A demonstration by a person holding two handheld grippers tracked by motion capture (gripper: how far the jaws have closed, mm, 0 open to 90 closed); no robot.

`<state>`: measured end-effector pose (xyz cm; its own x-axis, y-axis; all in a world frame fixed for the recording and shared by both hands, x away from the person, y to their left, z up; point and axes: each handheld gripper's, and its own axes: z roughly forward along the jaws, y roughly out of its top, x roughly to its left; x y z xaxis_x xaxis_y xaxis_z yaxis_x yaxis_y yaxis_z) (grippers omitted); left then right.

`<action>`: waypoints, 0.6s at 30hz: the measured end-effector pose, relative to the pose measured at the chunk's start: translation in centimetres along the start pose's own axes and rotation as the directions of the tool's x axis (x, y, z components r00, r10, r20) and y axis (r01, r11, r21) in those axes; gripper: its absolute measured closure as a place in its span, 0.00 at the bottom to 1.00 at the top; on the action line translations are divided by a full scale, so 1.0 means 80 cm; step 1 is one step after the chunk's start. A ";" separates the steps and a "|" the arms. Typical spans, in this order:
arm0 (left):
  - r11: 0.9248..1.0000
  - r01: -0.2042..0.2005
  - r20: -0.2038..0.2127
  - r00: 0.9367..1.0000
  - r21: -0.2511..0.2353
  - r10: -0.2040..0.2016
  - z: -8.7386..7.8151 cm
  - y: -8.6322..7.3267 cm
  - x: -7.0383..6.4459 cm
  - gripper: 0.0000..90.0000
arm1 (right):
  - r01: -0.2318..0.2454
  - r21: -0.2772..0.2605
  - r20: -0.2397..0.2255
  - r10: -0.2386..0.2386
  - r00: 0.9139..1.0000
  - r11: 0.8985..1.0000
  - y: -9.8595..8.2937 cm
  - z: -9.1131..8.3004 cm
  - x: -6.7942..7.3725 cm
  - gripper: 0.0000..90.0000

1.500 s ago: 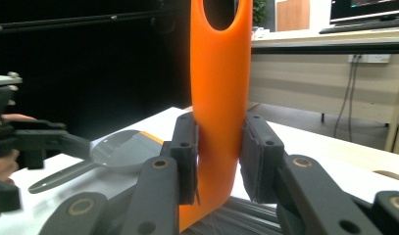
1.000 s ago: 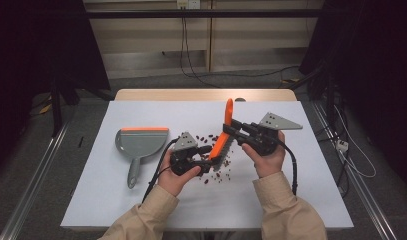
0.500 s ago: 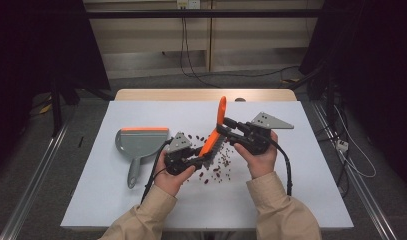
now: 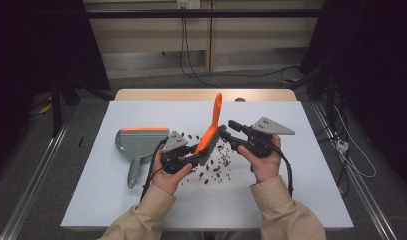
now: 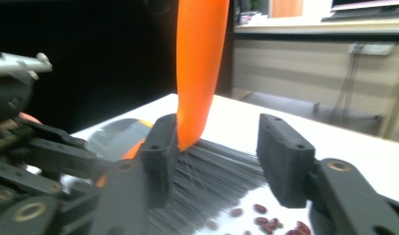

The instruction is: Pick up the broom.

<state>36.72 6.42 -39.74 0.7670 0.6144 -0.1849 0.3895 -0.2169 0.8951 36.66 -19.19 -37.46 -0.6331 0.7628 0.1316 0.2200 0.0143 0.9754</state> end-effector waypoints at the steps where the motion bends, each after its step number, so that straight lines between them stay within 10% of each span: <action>1: 1.000 0.004 -0.004 1.000 -0.003 -0.004 0.000 0.000 0.000 0.78 | -0.006 0.012 0.012 0.006 1.000 1.000 -0.001 -0.001 0.001 0.49; 10: 1.000 0.000 -0.033 0.999 -0.025 -0.001 -0.002 0.000 0.000 0.78 | -0.102 0.025 0.022 0.101 0.995 0.994 -0.004 0.001 0.012 0.11; 18: 1.000 -0.010 -0.046 0.999 -0.028 0.009 0.000 -0.002 -0.003 0.78 | -0.168 0.082 0.035 0.166 0.986 0.982 -0.016 0.020 0.026 0.10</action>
<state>36.44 6.33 -39.85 0.7466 0.6463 -0.1581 0.3672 -0.2022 0.9079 36.22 -16.58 -38.70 -0.5612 0.7770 0.2851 0.3833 -0.0613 0.9216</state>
